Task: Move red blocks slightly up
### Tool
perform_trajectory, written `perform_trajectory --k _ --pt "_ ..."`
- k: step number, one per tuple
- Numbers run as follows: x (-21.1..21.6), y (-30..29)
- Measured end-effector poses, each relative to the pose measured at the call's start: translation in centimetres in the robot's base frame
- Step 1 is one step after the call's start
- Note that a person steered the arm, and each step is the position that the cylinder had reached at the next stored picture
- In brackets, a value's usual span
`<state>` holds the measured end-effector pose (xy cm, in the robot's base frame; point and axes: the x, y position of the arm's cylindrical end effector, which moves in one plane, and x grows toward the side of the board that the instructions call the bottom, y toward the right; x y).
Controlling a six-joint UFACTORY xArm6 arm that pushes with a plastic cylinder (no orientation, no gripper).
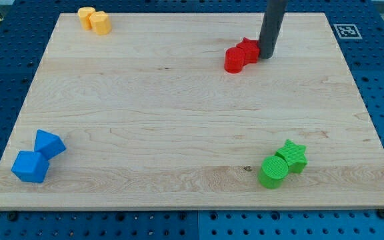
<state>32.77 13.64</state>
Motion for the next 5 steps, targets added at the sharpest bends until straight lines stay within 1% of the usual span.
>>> perform_trajectory --k 1,2,3,4,5 --pt "1.4 1.2" --pt "4.0 1.8" --pt "5.6 -1.7" --pt "5.7 -3.8" --pt "2.9 -3.8"
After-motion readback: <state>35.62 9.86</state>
